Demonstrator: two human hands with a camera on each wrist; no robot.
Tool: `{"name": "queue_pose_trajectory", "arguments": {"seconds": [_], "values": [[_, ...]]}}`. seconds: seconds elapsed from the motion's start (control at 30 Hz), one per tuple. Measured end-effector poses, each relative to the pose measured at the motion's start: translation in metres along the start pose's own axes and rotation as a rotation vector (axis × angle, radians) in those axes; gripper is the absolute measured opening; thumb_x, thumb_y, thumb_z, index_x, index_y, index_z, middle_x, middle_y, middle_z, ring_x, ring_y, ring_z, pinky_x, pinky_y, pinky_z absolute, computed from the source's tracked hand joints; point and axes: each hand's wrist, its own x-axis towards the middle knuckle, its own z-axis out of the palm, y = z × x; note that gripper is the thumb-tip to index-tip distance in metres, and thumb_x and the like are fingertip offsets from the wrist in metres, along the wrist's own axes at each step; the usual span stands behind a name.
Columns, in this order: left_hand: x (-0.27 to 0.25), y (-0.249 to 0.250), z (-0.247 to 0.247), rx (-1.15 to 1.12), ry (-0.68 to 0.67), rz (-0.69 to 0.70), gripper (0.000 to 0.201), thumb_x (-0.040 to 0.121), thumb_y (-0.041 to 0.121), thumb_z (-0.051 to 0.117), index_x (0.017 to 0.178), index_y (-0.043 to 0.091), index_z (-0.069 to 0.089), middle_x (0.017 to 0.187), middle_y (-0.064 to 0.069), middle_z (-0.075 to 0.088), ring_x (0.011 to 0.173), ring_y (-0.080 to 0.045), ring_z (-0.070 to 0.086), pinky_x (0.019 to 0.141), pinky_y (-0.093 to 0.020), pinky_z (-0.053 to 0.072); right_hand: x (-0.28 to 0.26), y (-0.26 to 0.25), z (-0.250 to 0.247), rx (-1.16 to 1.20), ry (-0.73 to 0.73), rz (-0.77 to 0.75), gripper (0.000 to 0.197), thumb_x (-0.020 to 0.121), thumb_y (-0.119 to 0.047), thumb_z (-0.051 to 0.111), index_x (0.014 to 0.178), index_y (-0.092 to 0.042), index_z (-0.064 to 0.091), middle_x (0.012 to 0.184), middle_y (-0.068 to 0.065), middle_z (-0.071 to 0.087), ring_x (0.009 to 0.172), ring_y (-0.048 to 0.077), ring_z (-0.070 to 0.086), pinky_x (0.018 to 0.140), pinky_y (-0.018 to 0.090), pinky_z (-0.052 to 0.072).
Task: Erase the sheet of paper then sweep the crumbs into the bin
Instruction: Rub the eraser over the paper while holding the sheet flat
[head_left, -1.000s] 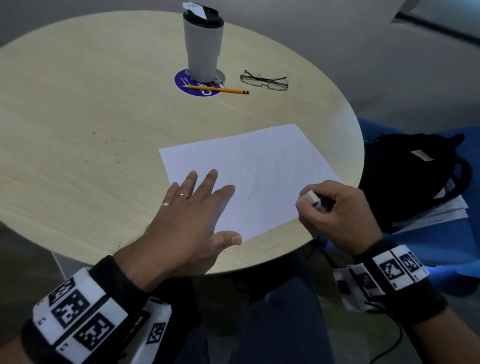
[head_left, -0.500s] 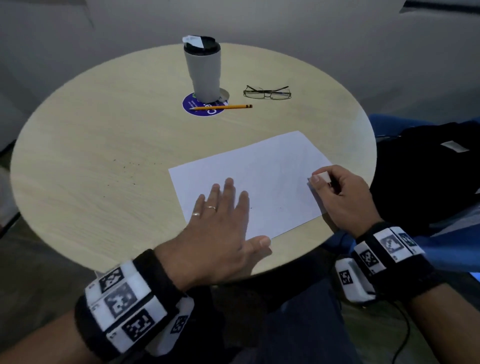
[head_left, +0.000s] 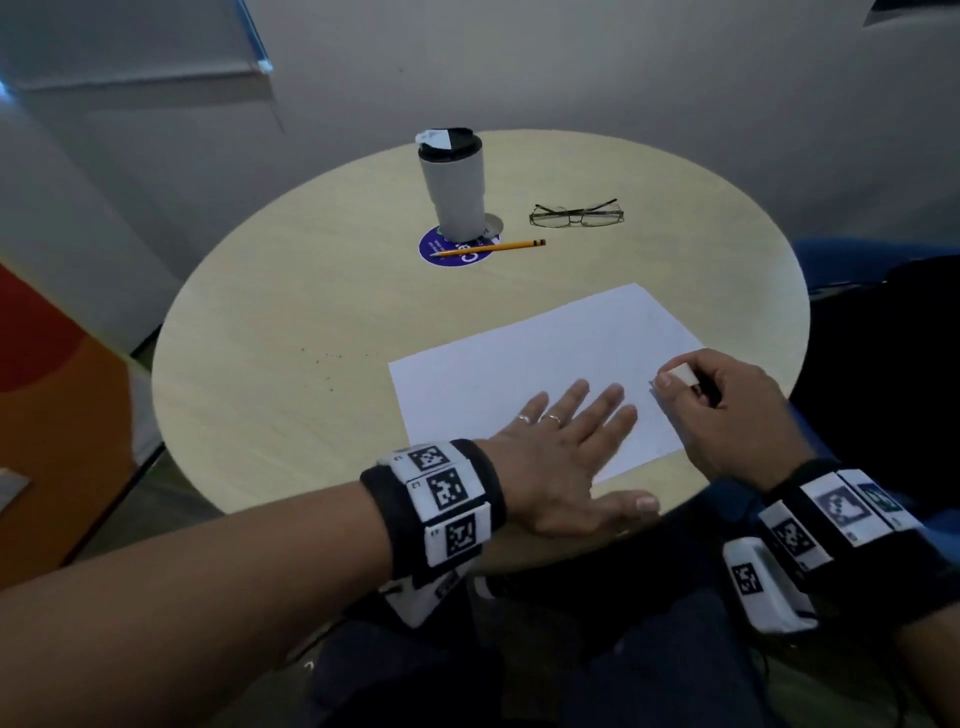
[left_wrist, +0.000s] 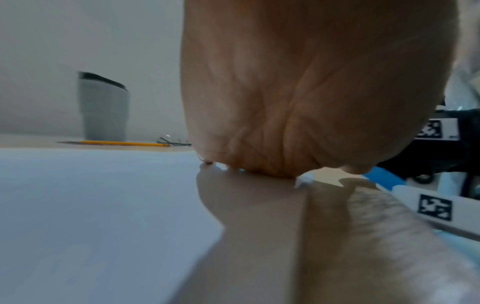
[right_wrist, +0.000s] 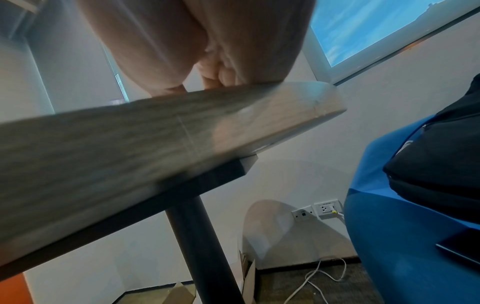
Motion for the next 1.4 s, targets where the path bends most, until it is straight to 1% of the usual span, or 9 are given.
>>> {"name": "queue_pose_trajectory", "arguments": {"seconds": [0.23,0.33,0.47,0.6,0.77,1.0,1.17,1.3,1.4], "values": [[-0.040,-0.057,0.004,-0.024,0.047,-0.416,0.118,0.086,0.094,0.012,0.163,0.011,-0.022,0.168,-0.007,-0.034,0.157,-0.032,-0.027,0.129,-0.052,-0.010,-0.001,-0.007,0.002,0.009,0.016,0.056,0.014,0.101,-0.026,0.069,0.087,-0.024,0.071,0.062,-0.011,0.060,0.060,0.003,0.056,0.061,0.024,0.040],[-0.027,-0.030,-0.002,0.019,0.138,-0.215,0.110,0.091,0.089,0.014,0.165,0.012,-0.015,0.170,-0.008,-0.030,0.158,-0.032,-0.024,0.129,-0.055,-0.004,-0.001,-0.008,0.001,-0.005,0.010,0.068,0.013,0.101,-0.026,0.069,0.088,-0.024,0.071,0.060,-0.019,0.061,0.063,-0.001,0.058,0.061,0.022,0.039],[-0.012,0.008,0.007,0.089,0.068,0.160,0.094,0.097,0.082,0.014,0.166,0.024,-0.013,0.171,0.003,-0.025,0.159,-0.024,-0.023,0.129,-0.052,-0.006,-0.003,-0.010,-0.002,-0.003,-0.007,0.059,0.012,0.100,-0.027,0.070,0.088,-0.026,0.072,0.062,-0.023,0.063,0.061,0.003,0.059,0.061,0.025,0.040],[-0.019,-0.031,0.009,0.020,0.056,-0.024,0.097,0.095,0.085,0.011,0.164,0.025,-0.021,0.168,0.007,-0.033,0.156,-0.021,-0.030,0.129,-0.052,-0.007,-0.002,-0.012,-0.002,-0.008,-0.003,0.077,0.012,0.100,-0.029,0.072,0.088,-0.026,0.072,0.060,-0.009,0.062,0.060,0.009,0.057,0.060,0.027,0.041],[-0.040,-0.085,-0.001,-0.088,0.044,-0.409,0.116,0.085,0.093,0.009,0.162,0.012,-0.022,0.168,-0.009,-0.034,0.157,-0.036,-0.025,0.129,-0.054,-0.007,-0.002,-0.015,0.000,-0.022,0.001,0.094,0.013,0.100,-0.028,0.070,0.089,-0.023,0.072,0.058,-0.008,0.056,0.057,0.007,0.054,0.060,0.027,0.041],[-0.032,-0.037,0.016,0.135,0.045,0.136,0.087,0.098,0.079,0.013,0.165,0.031,-0.016,0.170,0.004,-0.029,0.157,-0.024,-0.027,0.126,-0.046,-0.014,-0.004,-0.017,-0.002,-0.027,-0.002,0.075,0.012,0.100,-0.023,0.070,0.088,-0.023,0.071,0.063,-0.004,0.061,0.063,0.006,0.058,0.063,0.027,0.042],[-0.050,-0.099,0.014,0.015,0.046,-0.101,0.089,0.095,0.084,0.008,0.161,0.035,-0.024,0.165,0.009,-0.037,0.155,-0.020,-0.032,0.128,-0.046,-0.014,-0.005,-0.022,-0.001,-0.040,0.001,0.070,0.013,0.101,-0.023,0.070,0.087,-0.021,0.071,0.066,0.001,0.065,0.068,0.004,0.060,0.062,0.025,0.041],[-0.069,-0.144,0.012,-0.039,0.076,-0.457,0.107,0.089,0.090,0.009,0.164,0.020,-0.021,0.168,-0.002,-0.034,0.157,-0.030,-0.026,0.129,-0.051,-0.010,-0.006,-0.026,0.000,-0.058,0.001,0.076,0.013,0.101,-0.024,0.070,0.088,-0.021,0.071,0.065,0.000,0.063,0.067,0.013,0.061,0.062,0.025,0.041],[-0.071,-0.127,0.016,0.049,0.169,-0.313,0.107,0.092,0.088,0.016,0.166,0.016,-0.012,0.171,-0.008,-0.028,0.158,-0.033,-0.023,0.129,-0.056,-0.005,-0.006,-0.026,0.000,-0.077,0.002,0.068,0.013,0.101,-0.023,0.070,0.088,-0.020,0.070,0.064,-0.002,0.062,0.068,0.014,0.061,0.063,0.024,0.040]]}}
